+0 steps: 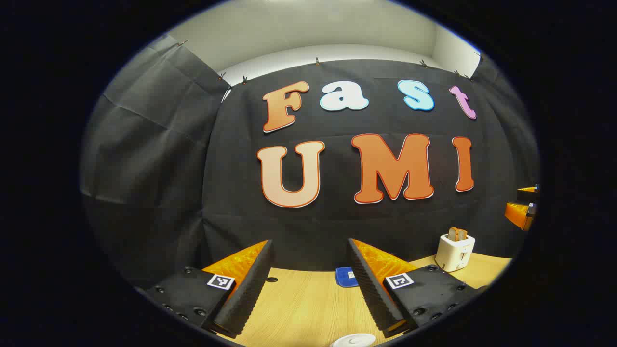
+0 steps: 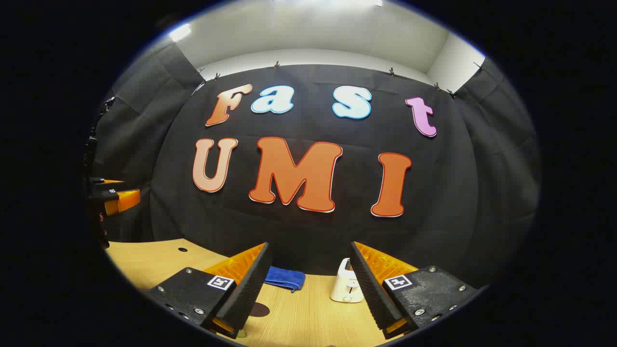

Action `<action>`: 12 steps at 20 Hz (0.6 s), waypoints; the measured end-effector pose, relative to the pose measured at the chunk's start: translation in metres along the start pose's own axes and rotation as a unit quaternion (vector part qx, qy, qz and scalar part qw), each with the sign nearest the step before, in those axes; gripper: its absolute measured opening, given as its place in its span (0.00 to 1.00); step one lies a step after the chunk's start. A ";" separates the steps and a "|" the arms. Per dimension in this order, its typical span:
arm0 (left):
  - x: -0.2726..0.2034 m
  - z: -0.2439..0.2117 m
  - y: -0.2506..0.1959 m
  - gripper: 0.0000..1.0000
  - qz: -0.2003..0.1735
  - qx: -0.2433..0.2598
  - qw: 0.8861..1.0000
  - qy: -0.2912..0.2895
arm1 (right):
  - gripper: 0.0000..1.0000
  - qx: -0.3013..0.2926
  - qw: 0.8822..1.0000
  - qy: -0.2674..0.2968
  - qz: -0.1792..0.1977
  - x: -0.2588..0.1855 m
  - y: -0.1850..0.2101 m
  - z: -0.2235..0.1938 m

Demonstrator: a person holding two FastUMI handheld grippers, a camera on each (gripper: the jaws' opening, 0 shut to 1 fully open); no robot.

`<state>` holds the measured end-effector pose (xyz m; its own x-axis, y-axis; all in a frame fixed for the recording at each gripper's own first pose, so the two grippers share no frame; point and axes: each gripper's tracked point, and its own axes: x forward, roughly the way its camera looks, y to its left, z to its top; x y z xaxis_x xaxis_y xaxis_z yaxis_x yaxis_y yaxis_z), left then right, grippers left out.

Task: Open the teacup lid with one hand, grasp the water bottle and pour water into the teacup with the other hand; after pouring, place the water bottle on the coaster and then close the teacup lid.

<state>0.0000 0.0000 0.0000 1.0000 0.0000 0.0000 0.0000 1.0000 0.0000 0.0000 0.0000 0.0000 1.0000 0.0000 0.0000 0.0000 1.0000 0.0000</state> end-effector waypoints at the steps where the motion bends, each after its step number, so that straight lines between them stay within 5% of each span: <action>1: -0.001 0.001 0.000 0.98 -0.001 -0.001 1.000 -0.002 | 0.98 -0.002 1.000 0.001 0.000 0.000 -0.001 -0.001; 12: 0.002 0.002 -0.008 0.96 -0.007 -0.012 1.000 -0.005 | 0.98 -0.002 1.000 -0.004 -0.004 0.002 -0.013 0.001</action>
<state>0.0019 -0.0078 0.0021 0.9999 -0.0135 0.0104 0.0137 0.9996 -0.0246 0.0017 -0.0127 0.0011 0.9999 -0.0077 0.0085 0.0077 1.0000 -0.0044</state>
